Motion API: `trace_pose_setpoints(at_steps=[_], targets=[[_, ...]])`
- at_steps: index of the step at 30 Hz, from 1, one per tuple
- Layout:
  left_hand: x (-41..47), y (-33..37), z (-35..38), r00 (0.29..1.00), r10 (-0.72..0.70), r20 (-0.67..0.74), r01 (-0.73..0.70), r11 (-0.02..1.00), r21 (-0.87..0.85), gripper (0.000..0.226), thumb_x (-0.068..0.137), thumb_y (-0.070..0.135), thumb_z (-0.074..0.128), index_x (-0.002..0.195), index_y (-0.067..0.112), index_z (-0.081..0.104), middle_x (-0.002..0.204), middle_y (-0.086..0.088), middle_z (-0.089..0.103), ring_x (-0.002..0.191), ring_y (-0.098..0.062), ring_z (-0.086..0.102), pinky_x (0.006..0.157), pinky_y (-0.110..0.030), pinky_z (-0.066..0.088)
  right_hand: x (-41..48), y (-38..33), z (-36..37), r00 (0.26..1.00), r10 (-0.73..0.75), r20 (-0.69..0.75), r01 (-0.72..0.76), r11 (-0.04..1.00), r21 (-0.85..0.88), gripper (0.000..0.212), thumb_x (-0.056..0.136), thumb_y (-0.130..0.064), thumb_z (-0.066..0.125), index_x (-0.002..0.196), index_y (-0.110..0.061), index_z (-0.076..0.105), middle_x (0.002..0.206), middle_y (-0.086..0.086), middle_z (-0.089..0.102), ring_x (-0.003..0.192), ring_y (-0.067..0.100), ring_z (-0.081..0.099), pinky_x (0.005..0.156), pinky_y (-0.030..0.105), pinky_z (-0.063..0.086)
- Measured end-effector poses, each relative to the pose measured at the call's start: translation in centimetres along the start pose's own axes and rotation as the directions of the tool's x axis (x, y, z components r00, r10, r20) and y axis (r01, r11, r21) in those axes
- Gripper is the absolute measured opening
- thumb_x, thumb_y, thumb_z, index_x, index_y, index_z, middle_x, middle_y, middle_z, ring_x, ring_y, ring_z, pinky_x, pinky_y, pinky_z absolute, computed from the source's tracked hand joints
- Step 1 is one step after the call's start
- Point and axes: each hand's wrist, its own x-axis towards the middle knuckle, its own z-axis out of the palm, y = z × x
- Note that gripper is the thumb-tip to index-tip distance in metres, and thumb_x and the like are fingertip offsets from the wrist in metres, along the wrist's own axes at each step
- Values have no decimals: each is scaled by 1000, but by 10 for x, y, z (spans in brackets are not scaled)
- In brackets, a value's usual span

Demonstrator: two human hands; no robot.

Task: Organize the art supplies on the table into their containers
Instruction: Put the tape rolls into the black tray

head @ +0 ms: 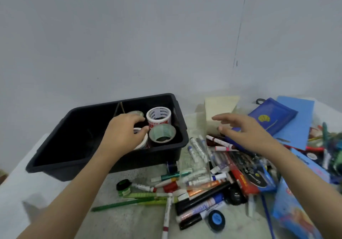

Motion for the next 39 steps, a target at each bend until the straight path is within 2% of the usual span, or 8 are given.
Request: trace_pose_setpoints(at_steps=[4, 8, 10, 18, 23, 29, 36, 39], targets=[[9, 61, 23, 987, 160, -11, -158, 962, -223, 29, 84, 24, 66, 112, 14, 67, 105, 4, 68, 101, -16, 60, 89, -32, 46, -23, 39, -54, 989, -13, -144, -11, 986, -165, 22, 85, -25, 62, 107, -32, 64, 110, -8, 63, 114, 17, 56, 93, 25, 36], [11, 127, 56, 969, 245, 37, -218, 914, -343, 34, 86, 26, 64, 119, 19, 63, 113, 11, 63, 107, -3, 52, 90, -14, 32, -35, 78, -101, 995, 74, -65, -95, 892, -442, 46, 65, -53, 43, 109, -51, 57, 146, 3, 41, 136, 31, 31, 110, 50, 22], [13, 157, 74, 964, 247, 103, -189, 902, -388, 39, 83, 35, 60, 119, 20, 63, 117, 9, 63, 109, -5, 51, 87, -11, 30, -35, 94, -117, 991, 130, -18, -121, 845, -521, 38, 75, -51, 53, 113, -53, 56, 153, -2, 27, 143, 28, 18, 113, 54, 10], [13, 228, 125, 953, 193, 234, -94, 921, -378, 51, 83, 33, 69, 130, 28, 51, 122, 16, 57, 108, 2, 50, 90, -16, 40, -19, 129, -133, 999, 36, -32, -47, 852, -521, 20, 91, -32, 59, 109, -38, 67, 152, -6, 30, 142, 19, 20, 115, 50, -4], [5, 241, 141, 992, 100, 72, -56, 886, -460, 28, 84, 5, 63, 109, 17, 67, 95, 15, 66, 93, 3, 61, 86, -19, 50, -16, 141, -140, 999, -19, 35, 34, 848, -529, 30, 90, -32, 60, 119, -36, 61, 150, -5, 33, 140, 18, 23, 114, 51, -6], [2, 259, 139, 979, 151, -133, -190, 915, -356, 23, 79, 1, 51, 82, 13, 70, 87, 8, 64, 78, -7, 55, 67, -22, 45, -26, 152, -152, 990, -138, -23, 114, 892, -437, 18, 91, -30, 58, 106, -30, 69, 138, -7, 49, 132, 15, 35, 114, 48, -4], [3, 272, 149, 993, 86, -83, -105, 959, -262, 34, 81, -9, 57, 104, 11, 73, 112, -5, 68, 104, -23, 60, 92, -29, 45, -42, 173, -162, 969, -189, -161, 141, 952, -272, 15, 90, -26, 62, 98, -22, 74, 122, -1, 62, 118, 17, 51, 110, 54, 20], [6, 275, 151, 995, 97, -39, -104, 956, -275, 27, 82, -5, 62, 98, 13, 74, 115, -5, 67, 106, -27, 61, 91, -34, 47, -47, 180, -165, 969, -175, -174, 142, 972, -185, 15, 89, -22, 63, 99, -20, 74, 120, 1, 63, 115, 19, 52, 103, 40, 35]])
